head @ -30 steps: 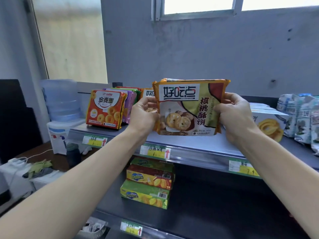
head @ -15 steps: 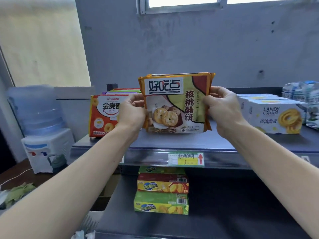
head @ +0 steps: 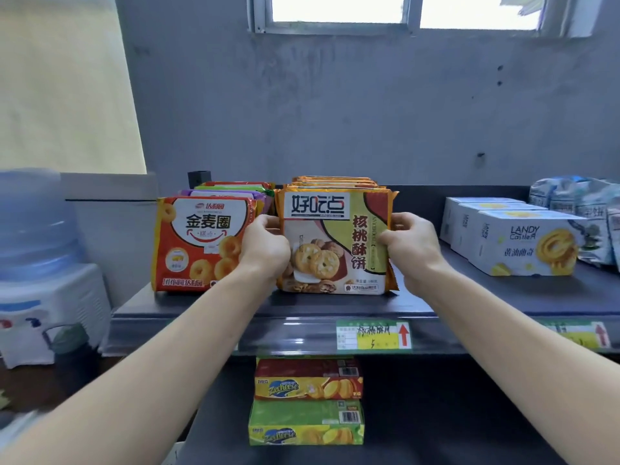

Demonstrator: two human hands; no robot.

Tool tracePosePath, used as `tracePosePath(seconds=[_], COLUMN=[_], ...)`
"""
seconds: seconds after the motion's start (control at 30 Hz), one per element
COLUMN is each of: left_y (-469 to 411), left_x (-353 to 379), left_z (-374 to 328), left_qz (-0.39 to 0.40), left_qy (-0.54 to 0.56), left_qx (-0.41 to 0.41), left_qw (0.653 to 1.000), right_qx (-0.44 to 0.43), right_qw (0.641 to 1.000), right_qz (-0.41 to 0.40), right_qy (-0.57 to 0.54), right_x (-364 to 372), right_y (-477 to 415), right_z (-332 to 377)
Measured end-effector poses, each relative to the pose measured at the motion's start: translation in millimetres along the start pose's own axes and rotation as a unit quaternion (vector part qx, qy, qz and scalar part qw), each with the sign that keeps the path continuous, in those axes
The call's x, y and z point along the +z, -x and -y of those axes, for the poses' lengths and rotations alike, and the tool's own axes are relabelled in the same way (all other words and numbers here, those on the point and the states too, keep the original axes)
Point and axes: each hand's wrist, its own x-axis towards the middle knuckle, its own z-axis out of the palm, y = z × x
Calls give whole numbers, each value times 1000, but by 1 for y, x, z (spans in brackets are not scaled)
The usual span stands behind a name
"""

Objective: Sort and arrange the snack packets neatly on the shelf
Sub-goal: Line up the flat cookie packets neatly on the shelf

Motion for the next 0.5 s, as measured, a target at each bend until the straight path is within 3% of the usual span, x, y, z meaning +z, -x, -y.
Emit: tracePosePath(seconds=[0.37,0.5], left_y=[-5,-6], left_x=[14,19], left_z=[9,16], left_qz=[46,84], left_qy=[36,62], left_qx=[3,-47], left_qw=[998,993], right_qx=[-13,26], right_qw=[999,997], right_qz=[18,64], right_qy=[-25,-19], right_x=[-2,-4], right_y=[-21,-25], right_z=[-16,-26])
